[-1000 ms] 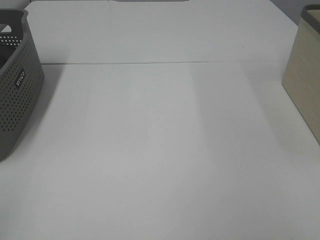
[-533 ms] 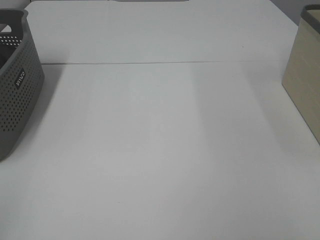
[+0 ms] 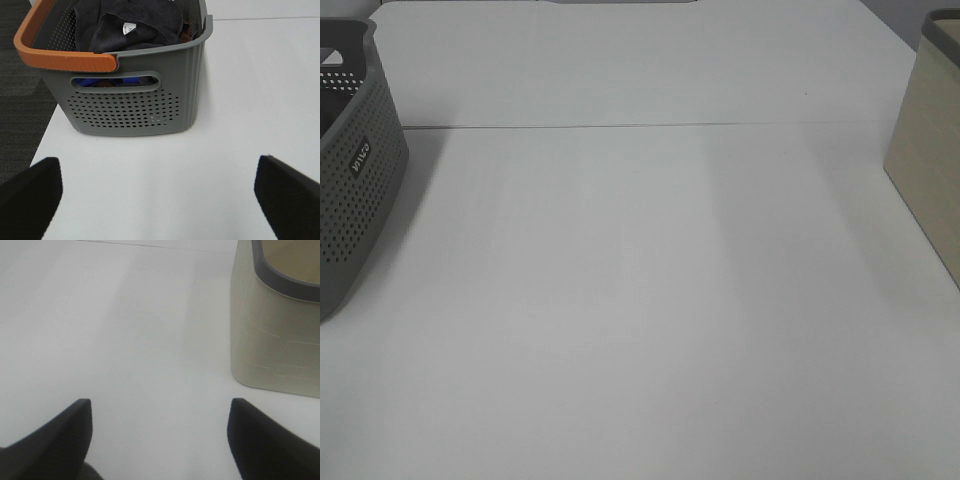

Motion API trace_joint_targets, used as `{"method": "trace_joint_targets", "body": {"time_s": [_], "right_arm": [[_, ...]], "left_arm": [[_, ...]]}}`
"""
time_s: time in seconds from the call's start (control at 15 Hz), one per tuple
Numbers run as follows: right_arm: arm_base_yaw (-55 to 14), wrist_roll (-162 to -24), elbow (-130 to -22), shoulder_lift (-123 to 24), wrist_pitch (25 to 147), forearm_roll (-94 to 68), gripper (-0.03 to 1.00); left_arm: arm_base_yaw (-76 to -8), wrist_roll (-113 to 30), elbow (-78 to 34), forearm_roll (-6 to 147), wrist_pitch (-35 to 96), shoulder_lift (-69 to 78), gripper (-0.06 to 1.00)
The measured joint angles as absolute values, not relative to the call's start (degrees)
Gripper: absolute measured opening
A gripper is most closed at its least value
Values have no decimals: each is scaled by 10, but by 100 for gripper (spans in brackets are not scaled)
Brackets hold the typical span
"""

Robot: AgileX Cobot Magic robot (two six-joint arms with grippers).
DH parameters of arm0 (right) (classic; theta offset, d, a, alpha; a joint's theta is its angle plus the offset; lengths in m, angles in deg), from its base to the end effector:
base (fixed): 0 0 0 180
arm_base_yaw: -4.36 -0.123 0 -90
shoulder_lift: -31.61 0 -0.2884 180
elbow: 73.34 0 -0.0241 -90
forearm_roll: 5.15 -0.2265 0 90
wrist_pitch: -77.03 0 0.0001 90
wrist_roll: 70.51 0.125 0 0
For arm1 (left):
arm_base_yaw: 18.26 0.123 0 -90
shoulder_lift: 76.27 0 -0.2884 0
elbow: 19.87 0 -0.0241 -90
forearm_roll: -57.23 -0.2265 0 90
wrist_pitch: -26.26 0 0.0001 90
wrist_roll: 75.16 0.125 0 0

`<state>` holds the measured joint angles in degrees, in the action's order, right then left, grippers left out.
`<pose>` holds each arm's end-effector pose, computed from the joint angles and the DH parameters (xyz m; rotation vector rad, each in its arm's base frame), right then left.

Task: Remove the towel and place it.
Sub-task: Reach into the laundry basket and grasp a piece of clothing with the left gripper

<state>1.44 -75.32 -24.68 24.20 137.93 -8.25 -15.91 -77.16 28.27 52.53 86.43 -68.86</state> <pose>-0.0005 0.0059 0.2500 -0.1403 2.0358 0.0441 -0.0008 0.0089 0.2542 -0.0805 2.0169 0.1016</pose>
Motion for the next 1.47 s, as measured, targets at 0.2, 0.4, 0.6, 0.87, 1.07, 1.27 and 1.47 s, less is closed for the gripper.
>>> {"method": "trace_joint_targets", "body": {"time_s": [0.2, 0.4, 0.6, 0.87, 1.07, 1.27, 1.47], "right_arm": [[14, -753, -247, 242, 1379, -82, 73], [14, -753, -247, 242, 1379, -82, 73], [14, -753, -247, 242, 1379, -82, 73], [14, -753, -247, 242, 1379, -82, 73], [14, -753, -247, 242, 1379, -82, 73], [14, -753, -247, 242, 1379, -82, 73], [14, -753, -247, 242, 1379, -82, 73]], "left_arm": [[-159, -772, 283, 525, 864, -689, 99], [-159, -772, 283, 525, 864, -689, 99], [-159, -772, 283, 525, 864, -689, 99], [-159, -772, 283, 525, 864, -689, 99], [-159, -772, 283, 525, 864, -689, 99], [-159, -772, 283, 525, 864, -689, 99], [-159, -772, 283, 526, 864, -689, 99]]}}
